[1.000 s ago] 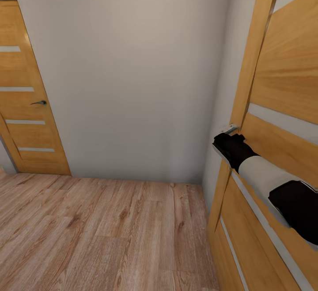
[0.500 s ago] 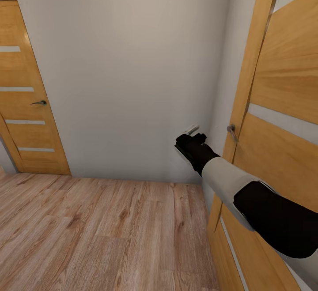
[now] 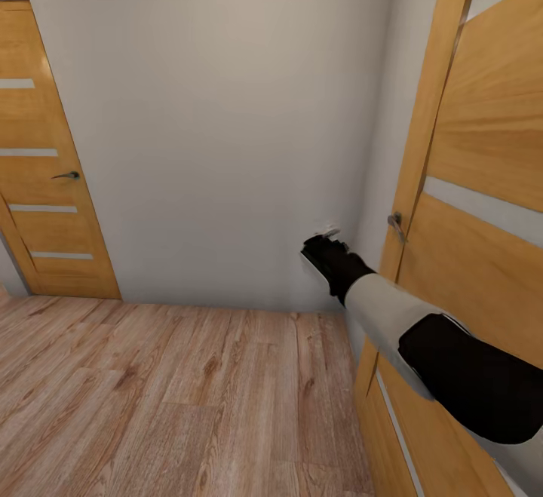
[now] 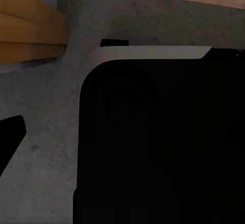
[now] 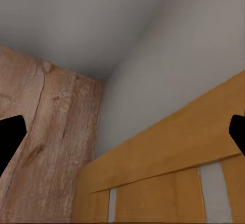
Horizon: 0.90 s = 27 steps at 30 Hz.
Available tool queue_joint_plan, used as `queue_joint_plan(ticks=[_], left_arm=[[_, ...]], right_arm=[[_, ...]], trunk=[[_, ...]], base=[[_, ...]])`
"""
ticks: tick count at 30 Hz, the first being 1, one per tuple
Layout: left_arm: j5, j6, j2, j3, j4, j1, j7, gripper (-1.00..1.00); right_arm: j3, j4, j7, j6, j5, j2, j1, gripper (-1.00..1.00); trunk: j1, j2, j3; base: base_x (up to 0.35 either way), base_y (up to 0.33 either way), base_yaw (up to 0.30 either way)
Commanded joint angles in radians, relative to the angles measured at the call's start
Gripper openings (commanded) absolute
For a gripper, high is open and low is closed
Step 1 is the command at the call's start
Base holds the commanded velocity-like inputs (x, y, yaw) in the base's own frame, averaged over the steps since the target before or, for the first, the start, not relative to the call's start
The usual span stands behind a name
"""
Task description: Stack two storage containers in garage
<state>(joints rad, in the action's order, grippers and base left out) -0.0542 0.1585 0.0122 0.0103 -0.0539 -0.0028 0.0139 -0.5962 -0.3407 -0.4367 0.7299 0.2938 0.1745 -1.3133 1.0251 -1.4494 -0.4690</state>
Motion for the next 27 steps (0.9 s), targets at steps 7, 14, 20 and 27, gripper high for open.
queue_joint_plan(ticks=[7, 14, 20, 27], left_arm=[[-0.006, 0.003, 0.000, 0.000, 0.000, 0.000, 0.001, 1.00], [-0.006, 0.003, 0.000, 0.000, 0.000, 0.000, 0.001, 1.00], [-0.006, 0.003, 0.000, 0.001, 0.000, 0.000, 0.001, 1.00], [-0.006, 0.003, 0.000, 0.001, 0.000, 0.000, 0.001, 1.00]], right_arm=[[-0.007, 0.041, 0.058, -0.081, 0.054, 0.000, 0.111, 1.00], [-0.007, 0.049, 0.138, -0.121, 0.057, 0.000, 0.187, 1.00], [-0.007, 0.050, 0.150, -0.126, 0.057, 0.000, 0.219, 1.00], [-0.007, 0.067, 0.151, -0.127, 0.056, 0.000, 0.224, 1.00]], trunk=[[0.000, -0.001, -0.001], [0.000, -0.001, -0.001], [0.000, -0.001, -0.001], [0.000, -0.001, -0.001]], base=[[0.000, 0.000, 0.000], [0.000, 0.000, 0.000], [0.000, 0.000, 0.000], [0.000, 0.000, 0.000]])
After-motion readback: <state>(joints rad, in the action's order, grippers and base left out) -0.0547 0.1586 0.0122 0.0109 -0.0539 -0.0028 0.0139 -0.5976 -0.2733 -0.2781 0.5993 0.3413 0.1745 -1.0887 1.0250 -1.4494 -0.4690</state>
